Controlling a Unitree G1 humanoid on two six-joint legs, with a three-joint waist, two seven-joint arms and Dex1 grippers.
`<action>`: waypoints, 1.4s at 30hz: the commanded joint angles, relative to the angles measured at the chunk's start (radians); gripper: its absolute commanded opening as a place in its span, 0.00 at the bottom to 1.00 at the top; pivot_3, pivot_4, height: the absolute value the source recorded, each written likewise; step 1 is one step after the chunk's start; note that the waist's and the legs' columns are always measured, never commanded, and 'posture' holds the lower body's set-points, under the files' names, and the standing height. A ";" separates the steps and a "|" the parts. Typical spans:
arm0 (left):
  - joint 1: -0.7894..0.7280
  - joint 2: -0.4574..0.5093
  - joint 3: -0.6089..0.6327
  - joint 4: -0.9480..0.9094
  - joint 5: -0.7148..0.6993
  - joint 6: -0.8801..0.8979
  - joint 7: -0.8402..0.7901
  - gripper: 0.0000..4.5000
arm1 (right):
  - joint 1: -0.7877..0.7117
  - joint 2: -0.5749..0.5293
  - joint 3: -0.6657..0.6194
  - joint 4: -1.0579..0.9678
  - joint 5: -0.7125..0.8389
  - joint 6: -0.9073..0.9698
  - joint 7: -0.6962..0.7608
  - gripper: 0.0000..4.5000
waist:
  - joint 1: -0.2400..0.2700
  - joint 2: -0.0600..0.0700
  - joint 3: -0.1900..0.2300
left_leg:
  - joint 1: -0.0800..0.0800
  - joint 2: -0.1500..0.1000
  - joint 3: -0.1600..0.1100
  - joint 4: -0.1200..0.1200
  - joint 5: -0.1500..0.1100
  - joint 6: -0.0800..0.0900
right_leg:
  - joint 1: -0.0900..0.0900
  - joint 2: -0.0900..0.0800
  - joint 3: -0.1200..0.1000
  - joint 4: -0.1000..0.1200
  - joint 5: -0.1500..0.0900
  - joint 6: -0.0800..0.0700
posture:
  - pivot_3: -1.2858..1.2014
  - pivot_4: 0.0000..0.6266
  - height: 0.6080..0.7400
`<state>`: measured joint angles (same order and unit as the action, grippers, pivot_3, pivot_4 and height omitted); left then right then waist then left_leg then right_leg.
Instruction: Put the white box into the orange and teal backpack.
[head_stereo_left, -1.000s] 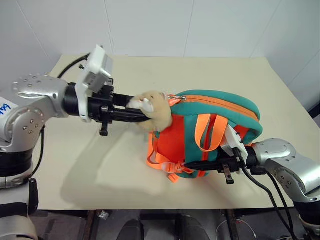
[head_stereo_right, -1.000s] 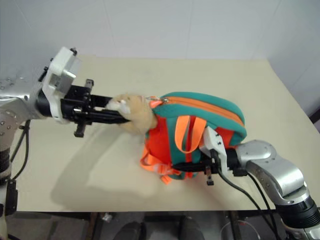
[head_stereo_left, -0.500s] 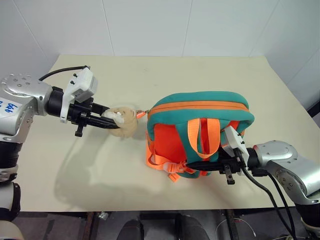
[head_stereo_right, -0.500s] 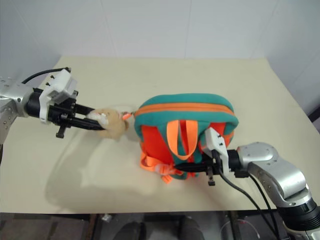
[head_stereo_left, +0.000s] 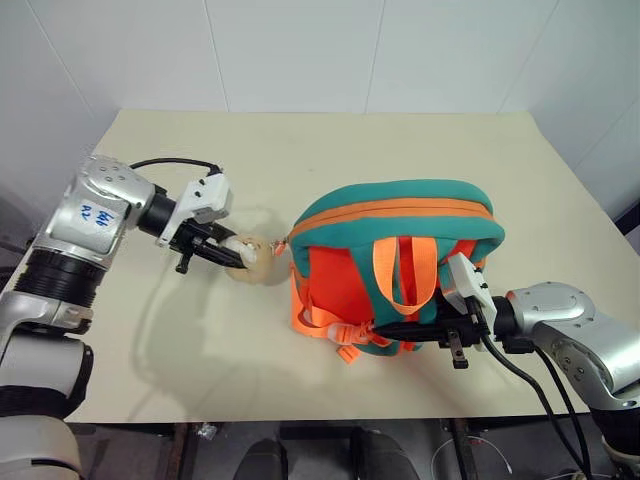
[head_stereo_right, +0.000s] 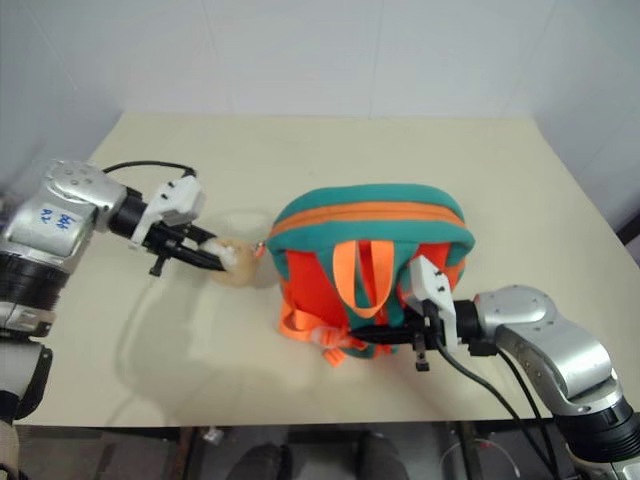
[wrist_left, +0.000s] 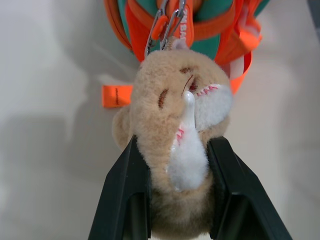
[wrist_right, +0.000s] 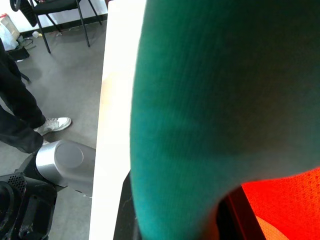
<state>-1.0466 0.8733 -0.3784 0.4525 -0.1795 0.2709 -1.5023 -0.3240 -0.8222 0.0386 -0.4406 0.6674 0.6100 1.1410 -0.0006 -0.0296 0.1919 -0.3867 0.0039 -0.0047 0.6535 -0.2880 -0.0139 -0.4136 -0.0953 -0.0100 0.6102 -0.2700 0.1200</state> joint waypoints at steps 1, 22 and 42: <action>-0.037 0.001 -0.032 0.028 0.030 -0.037 -0.111 0.21 | 0.000 -0.006 -0.011 -0.015 0.000 -0.005 0.001 0.13 | 0.000 0.000 0.000 | 0.000 0.000 0.000 0.000 0.000 0.000 | 0.000 0.000 0.000 0.000 0.000 0.000 | 0.52 0.24 1.00; 0.013 -0.020 -0.094 -0.097 -0.069 -0.032 -0.101 0.21 | -0.031 -0.016 -0.019 -0.031 0.009 0.019 -0.016 0.13 | 0.000 0.000 0.000 | 0.000 0.000 0.000 0.001 0.000 0.000 | 0.000 0.000 0.000 0.001 0.000 0.000 | 0.52 0.24 1.00; -0.003 -0.115 -0.134 0.088 0.096 -0.182 -0.081 0.21 | -0.058 -0.022 -0.029 -0.022 -0.007 0.024 -0.012 0.13 | 0.002 0.000 0.000 | 0.000 0.000 -0.001 0.005 0.000 0.000 | 0.001 0.000 0.000 0.000 0.000 0.000 | 0.52 0.24 1.00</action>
<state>-1.0368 0.7559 -0.5283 0.5248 -0.1077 0.0905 -1.5023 -0.3787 -0.8290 0.0381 -0.4400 0.6500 0.6386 1.1303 0.0015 -0.0296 0.1919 -0.3870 0.0037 -0.0054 0.6589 -0.2882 -0.0135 -0.4129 -0.0956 -0.0098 0.6106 -0.2697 0.1204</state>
